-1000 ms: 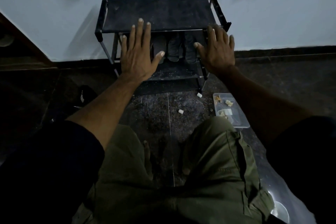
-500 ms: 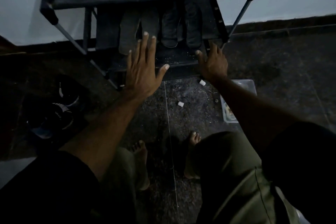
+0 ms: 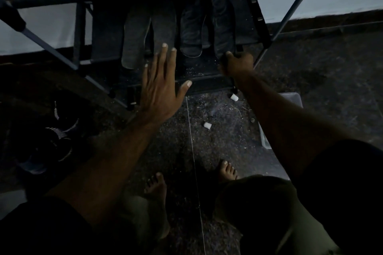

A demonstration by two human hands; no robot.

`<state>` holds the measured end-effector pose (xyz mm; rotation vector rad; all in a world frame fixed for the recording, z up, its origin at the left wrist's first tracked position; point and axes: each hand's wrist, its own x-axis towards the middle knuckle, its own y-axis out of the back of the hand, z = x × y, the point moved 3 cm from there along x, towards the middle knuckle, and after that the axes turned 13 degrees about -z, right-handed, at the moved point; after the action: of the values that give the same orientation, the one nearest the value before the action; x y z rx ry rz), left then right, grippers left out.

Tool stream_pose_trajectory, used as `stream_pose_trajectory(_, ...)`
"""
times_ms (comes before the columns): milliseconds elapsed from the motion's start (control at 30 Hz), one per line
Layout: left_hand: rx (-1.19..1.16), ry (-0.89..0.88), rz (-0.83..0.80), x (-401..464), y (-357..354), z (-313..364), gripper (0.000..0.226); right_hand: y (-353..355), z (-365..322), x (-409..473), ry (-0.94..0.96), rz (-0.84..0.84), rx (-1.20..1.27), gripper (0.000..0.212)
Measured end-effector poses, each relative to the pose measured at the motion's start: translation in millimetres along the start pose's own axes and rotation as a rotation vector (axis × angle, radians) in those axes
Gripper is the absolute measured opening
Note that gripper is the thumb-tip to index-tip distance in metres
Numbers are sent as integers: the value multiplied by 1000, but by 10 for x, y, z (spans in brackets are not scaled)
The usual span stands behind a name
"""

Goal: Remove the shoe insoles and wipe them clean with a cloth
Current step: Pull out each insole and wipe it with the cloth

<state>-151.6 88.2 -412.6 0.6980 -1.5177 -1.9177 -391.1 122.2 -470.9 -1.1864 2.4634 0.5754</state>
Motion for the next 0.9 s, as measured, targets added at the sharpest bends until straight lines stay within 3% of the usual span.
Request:
stream_pose_trajectory(200,-111,21,-18,-148,-77,109,79,51,-123,-454,45,-87,212,11)
stream_pose_trajectory(333,-340,43,14,-236,-82,337,77,271,-12,-740,-3,-200,345,11)
stream_pose_trajectory(500,-1030,362,-218,-219,-157,850,62,660,102,-1238,-63,-321,503,21)
stream_pose_trajectory(633,-1744,527,-393,-232,-170,1321,76,851,116,-1718,-49,-461,508,16)
stream_pose_trajectory(767,-2167,397,-439,-216,-69,1671,98,985,128,-2141,-9,-594,478,9)
stream_pose_trajectory(900,-2290,258,-387,-166,78,1840,93,1106,203,-2329,-12,-686,412,6)
